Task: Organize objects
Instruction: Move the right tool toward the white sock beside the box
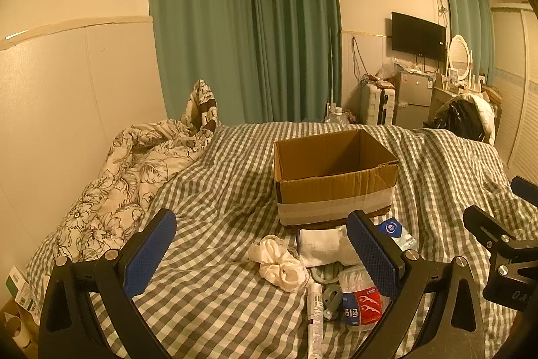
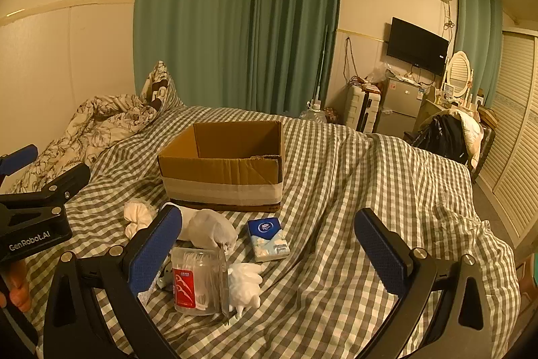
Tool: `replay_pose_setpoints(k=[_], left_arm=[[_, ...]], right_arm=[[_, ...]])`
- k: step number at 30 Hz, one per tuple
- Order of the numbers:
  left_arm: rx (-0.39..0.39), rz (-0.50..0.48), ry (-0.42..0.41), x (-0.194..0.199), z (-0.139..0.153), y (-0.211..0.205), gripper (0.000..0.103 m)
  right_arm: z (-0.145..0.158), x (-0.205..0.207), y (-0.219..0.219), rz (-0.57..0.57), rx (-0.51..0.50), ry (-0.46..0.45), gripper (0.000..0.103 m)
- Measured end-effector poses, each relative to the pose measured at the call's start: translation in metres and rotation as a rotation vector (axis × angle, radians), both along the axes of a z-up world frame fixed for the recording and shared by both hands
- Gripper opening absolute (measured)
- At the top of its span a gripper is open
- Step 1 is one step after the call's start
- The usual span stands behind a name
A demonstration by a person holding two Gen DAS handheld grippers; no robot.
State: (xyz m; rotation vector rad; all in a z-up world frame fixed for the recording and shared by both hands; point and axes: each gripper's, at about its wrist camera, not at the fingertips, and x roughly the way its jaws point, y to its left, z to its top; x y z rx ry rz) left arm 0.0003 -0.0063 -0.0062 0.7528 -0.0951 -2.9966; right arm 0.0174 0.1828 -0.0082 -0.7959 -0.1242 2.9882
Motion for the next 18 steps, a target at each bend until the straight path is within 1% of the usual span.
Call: replay_pose_setpoints(k=[5,9,13,18], left_arm=[[-0.001,-0.002,-0.018,-0.006,-0.006,0.0,0.103],[0.0,-0.008,-0.051,-0.016,-0.018,0.0,0.103],[-0.007,-0.01,-0.104,-0.031,-0.039,0.001,0.103],[-0.017,-0.004,-0.185,-0.053,-0.071,0.0,0.103]], right_arm=[[-0.005,-0.004,0.002,0.0,0.0,-0.016,0.103],[-0.012,-0.011,0.005,-0.006,0.0,-0.037,0.103],[-0.022,-0.02,0.009,-0.013,0.002,-0.067,0.103],[-0.036,-0.033,0.013,-0.017,-0.002,-0.109,0.103]])
